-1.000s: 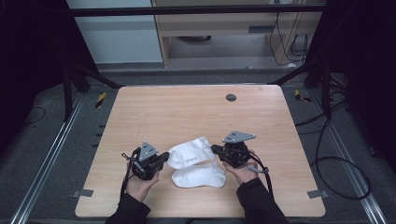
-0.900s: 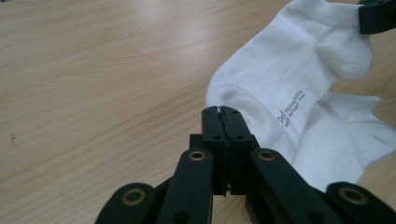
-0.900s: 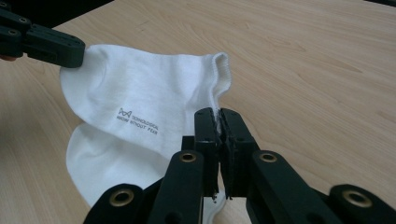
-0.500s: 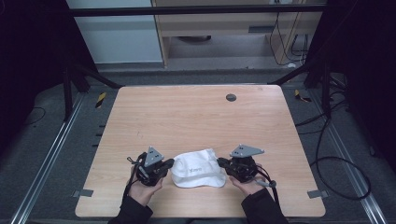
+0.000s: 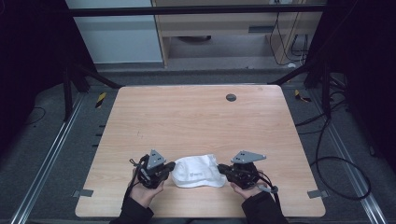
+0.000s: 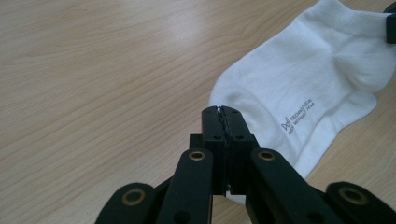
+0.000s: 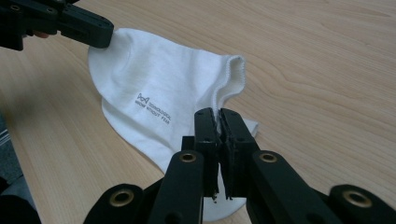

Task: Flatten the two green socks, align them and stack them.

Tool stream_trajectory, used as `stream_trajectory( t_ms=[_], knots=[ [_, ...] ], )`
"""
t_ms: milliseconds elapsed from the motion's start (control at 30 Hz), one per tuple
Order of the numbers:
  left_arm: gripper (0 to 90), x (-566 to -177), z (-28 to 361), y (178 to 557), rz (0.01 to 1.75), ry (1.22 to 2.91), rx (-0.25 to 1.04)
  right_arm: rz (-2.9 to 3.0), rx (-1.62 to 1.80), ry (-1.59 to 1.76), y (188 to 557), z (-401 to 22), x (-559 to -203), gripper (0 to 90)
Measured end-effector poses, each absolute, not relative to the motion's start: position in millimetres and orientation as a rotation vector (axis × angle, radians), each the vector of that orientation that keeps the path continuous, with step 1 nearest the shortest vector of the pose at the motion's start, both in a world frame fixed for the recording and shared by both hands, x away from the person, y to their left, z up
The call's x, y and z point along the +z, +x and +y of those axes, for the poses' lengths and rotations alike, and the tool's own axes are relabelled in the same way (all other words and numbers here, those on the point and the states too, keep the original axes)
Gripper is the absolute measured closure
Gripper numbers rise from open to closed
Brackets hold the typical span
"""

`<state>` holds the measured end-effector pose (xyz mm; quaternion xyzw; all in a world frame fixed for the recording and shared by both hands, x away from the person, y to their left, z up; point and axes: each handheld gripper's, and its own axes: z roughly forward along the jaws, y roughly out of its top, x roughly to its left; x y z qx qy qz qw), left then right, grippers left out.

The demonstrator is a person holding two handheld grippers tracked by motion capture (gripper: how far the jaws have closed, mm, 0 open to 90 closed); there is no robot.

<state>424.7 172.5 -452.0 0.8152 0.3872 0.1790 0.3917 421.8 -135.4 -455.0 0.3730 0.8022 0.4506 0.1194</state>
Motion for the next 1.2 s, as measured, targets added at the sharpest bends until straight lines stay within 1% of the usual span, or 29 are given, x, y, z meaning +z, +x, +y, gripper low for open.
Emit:
stream_trajectory(
  t_ms=[267, 733, 1000, 1200],
  knots=[
    [89.0, -457, 172, 421, 0.991, 2.096, 0.44, 2.368, 1.298, 1.119, 419, -135, -463, 86.4],
    [89.0, -467, 166, 429, 1.02, 2.143, 0.4, 2.397, 1.248, 1.138, 420, -136, -469, 86.3],
    [89.0, -458, 169, 426, 0.998, 2.11, 0.4, 2.376, 1.307, 1.109, 413, -137, -457, 86.3],
    [89.0, -456, 168, 421, 0.982, 2.113, 0.394, 2.381, 1.317, 1.097, 407, -139, -456, 86.3]
  ],
)
